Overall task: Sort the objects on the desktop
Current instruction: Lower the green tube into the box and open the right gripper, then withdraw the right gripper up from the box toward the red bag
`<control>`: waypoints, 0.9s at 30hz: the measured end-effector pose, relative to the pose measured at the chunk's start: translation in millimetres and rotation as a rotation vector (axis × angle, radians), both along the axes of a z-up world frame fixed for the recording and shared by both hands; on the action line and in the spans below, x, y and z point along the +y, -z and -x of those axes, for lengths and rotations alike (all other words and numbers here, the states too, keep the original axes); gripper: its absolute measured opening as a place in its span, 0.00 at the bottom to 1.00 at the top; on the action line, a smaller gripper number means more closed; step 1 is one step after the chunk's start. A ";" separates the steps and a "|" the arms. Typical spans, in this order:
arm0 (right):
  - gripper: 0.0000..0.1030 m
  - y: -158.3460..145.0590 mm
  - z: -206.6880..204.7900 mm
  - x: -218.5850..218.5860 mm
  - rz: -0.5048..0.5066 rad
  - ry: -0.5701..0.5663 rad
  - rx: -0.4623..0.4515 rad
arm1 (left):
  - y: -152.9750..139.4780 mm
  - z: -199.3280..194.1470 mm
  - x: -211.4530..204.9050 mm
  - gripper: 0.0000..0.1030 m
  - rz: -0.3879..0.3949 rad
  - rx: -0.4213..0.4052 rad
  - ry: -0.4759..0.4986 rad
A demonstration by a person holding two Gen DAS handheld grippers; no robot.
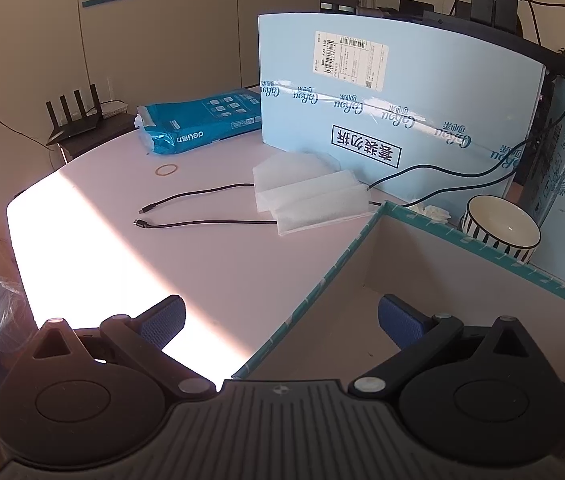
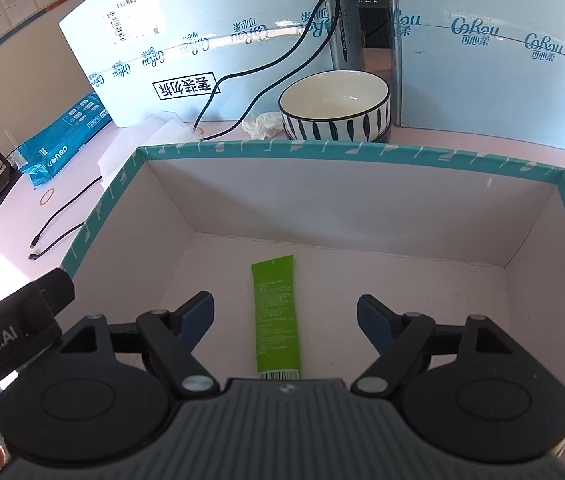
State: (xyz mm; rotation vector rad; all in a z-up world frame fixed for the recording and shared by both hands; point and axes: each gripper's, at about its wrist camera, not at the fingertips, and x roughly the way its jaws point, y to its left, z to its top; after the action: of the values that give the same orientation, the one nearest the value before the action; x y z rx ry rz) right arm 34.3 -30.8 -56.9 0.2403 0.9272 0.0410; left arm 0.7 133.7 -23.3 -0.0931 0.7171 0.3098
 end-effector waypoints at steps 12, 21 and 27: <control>0.85 -3.2 14.1 -19.7 0.019 0.067 -0.032 | 2.5 -0.5 -0.9 1.00 -0.004 0.012 -0.001; 0.87 -12.3 33.6 -26.6 0.029 0.044 -0.122 | 3.6 3.3 -4.3 1.00 -0.012 0.014 0.008; 0.88 -18.6 50.0 -24.7 0.072 0.033 -0.207 | 5.3 7.5 -7.2 1.00 -0.022 0.019 0.014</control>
State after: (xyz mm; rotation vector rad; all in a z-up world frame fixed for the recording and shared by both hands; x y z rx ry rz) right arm -15.7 -55.5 -38.3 0.1807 0.7167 0.0015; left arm -6.7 126.6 -28.6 -0.0647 0.7327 0.3052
